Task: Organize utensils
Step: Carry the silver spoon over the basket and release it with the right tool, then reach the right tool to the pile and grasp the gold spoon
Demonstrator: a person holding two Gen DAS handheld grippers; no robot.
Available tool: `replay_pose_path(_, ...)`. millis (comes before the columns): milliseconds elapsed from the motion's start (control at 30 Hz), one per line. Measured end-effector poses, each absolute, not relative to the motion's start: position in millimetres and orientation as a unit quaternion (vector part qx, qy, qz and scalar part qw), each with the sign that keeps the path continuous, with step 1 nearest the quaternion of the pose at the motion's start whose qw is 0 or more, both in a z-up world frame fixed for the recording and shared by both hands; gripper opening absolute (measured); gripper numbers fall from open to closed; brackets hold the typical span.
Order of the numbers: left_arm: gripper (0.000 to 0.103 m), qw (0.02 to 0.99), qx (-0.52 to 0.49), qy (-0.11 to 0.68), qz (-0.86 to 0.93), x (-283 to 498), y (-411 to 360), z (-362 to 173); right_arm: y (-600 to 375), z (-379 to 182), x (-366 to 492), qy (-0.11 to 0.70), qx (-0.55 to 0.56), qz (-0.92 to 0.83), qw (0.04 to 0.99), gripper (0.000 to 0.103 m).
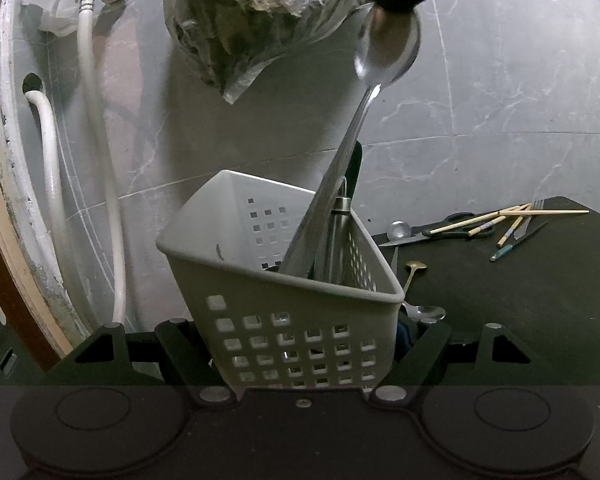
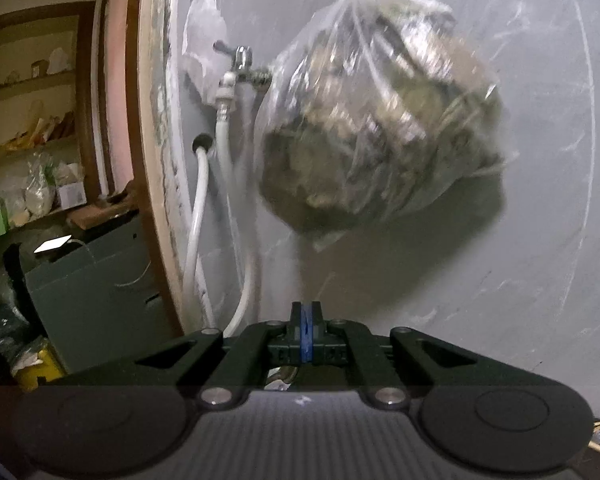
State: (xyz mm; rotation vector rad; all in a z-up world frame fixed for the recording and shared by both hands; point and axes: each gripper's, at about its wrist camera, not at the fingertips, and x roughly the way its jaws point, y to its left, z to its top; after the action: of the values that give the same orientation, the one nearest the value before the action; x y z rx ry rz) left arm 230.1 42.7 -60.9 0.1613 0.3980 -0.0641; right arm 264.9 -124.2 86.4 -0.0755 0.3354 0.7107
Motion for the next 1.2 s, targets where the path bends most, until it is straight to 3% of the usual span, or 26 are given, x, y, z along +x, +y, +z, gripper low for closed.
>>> replay_pose_path(1067,0.079,0.977,0.079,0.196,-0.033,226.8,39.6,-60.6,-88.7,59.5,281.6,0.207,-0.067,0.383,0.898,0.006)
replay_pose_path(1167,0.079,0.977,0.079,0.197,-0.033,227.4,39.5,-60.4,-95.0,62.5,282.1,0.2,-0.057,0.377,0.902,0.02)
replay_pose_path(1200,0.079,0.977,0.08,0.197,-0.033,227.6,39.5,-60.4,-98.9,64.3,282.1,0.194,-0.05,0.374,0.906,0.03)
